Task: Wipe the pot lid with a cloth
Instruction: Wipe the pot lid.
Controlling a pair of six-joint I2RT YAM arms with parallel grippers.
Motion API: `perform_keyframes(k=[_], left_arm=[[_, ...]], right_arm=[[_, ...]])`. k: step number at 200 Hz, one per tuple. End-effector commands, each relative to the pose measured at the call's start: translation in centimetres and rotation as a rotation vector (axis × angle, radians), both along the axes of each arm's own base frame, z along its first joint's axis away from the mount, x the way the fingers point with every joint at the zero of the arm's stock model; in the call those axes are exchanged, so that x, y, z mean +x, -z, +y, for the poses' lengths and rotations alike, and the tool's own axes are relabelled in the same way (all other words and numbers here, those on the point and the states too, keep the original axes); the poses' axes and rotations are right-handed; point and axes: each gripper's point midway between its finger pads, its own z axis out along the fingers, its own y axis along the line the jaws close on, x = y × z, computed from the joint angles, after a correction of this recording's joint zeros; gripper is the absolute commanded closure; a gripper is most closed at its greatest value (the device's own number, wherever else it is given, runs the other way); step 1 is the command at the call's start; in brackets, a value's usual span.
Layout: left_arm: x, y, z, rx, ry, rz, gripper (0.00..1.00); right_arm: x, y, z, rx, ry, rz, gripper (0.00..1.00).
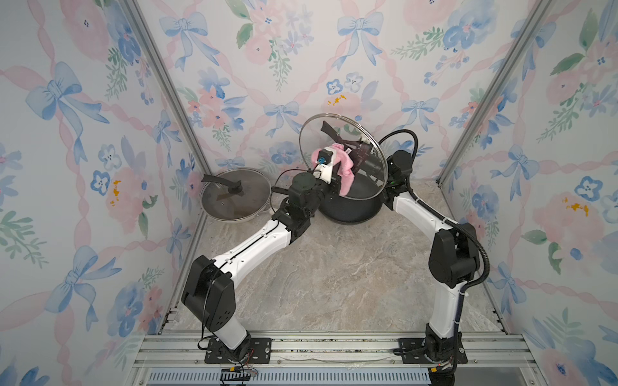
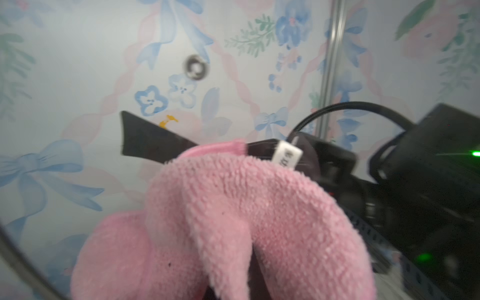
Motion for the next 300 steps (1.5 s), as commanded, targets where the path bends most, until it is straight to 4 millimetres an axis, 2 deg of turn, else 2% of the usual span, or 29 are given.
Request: perform_keyframes(k=[1, 17, 35, 55, 76, 97, 113, 126, 134, 146, 169, 181, 190, 201, 212, 226, 263, 277, 300], left_arm=[[-5.9, -3.8, -5.7, -0.033, 0.256, -0.095, 0.94], [-7.8, -4.1, -7.4, -0.032, 0.334, -0.106, 0.94], [-6.2, -3.2, -6.2, -0.037, 0.255, -0.073, 0.94], [-2.3, -0.7, -2.2, -0.011, 0.085, -0.021, 0.94], [2.4, 2.6, 4.0, 0.02, -0.12, 0.045, 0.95], [5.1, 4.9, 8.9, 0.052, -0.28, 0.094, 0.95], [5.6, 5.2, 10.4, 0.061, -0.33, 0.098, 0.95], [5.5, 5.1, 9.9, 0.067, -0.316, 0.093, 0.95], [4.9, 5.0, 8.6, 0.071, -0.272, 0.088, 0.95], [3.2, 4.5, 5.4, 0.095, -0.181, 0.062, 0.94], [-1.9, 3.8, -2.1, 0.107, 0.057, 0.031, 0.94], [-4.0, 3.7, -4.9, 0.092, 0.161, 0.036, 0.94], [-4.9, 3.7, -6.0, 0.081, 0.214, 0.045, 0.94], [-4.6, 4.1, -6.1, 0.078, 0.2, 0.06, 0.94], [-3.3, 5.1, -5.3, 0.095, 0.145, 0.074, 0.94], [-1.1, 6.7, -3.2, 0.115, 0.073, 0.11, 0.95], [5.2, 10.8, 5.0, 0.176, -0.172, 0.194, 0.95], [7.0, 10.6, 8.4, 0.161, -0.272, 0.208, 0.96], [7.7, 7.5, 13.1, 0.077, -0.413, 0.185, 0.96]], right_arm=[[-3.2, -7.4, -1.1, 0.105, -0.005, -0.191, 1.0], [-3.2, -7.2, -1.0, 0.107, -0.009, -0.187, 1.0], [-3.6, -7.7, -1.1, 0.113, -0.011, -0.201, 1.0], [-4.1, -8.1, -1.2, 0.116, -0.012, -0.213, 1.0], [-4.5, -8.4, -1.4, 0.115, -0.012, -0.217, 1.0], [-4.7, -8.6, -1.5, 0.116, -0.014, -0.22, 1.0], [-4.6, -8.7, -1.5, 0.114, -0.012, -0.22, 1.0], [-4.5, -8.7, -1.4, 0.114, -0.013, -0.218, 1.0], [-4.4, -8.7, -1.4, 0.113, -0.015, -0.217, 1.0], [-4.3, -8.6, -1.2, 0.112, -0.019, -0.216, 1.0], [-3.7, -8.4, -1.0, 0.115, -0.021, -0.208, 1.0], [-3.5, -8.3, -0.8, 0.118, -0.023, -0.206, 1.0], [-3.5, -8.3, -0.7, 0.122, -0.028, -0.206, 1.0], [-3.6, -8.5, -0.7, 0.127, -0.031, -0.211, 1.0], [-3.7, -8.7, -0.8, 0.131, -0.031, -0.218, 1.0], [-4.1, -8.9, -0.8, 0.129, -0.033, -0.226, 1.0], [-4.5, -9.2, -1.5, 0.125, -0.024, -0.233, 1.0], [-4.5, -9.1, -1.8, 0.12, -0.02, -0.233, 1.0], [-4.0, -8.3, -2.6, 0.088, 0.015, -0.224, 1.0]])
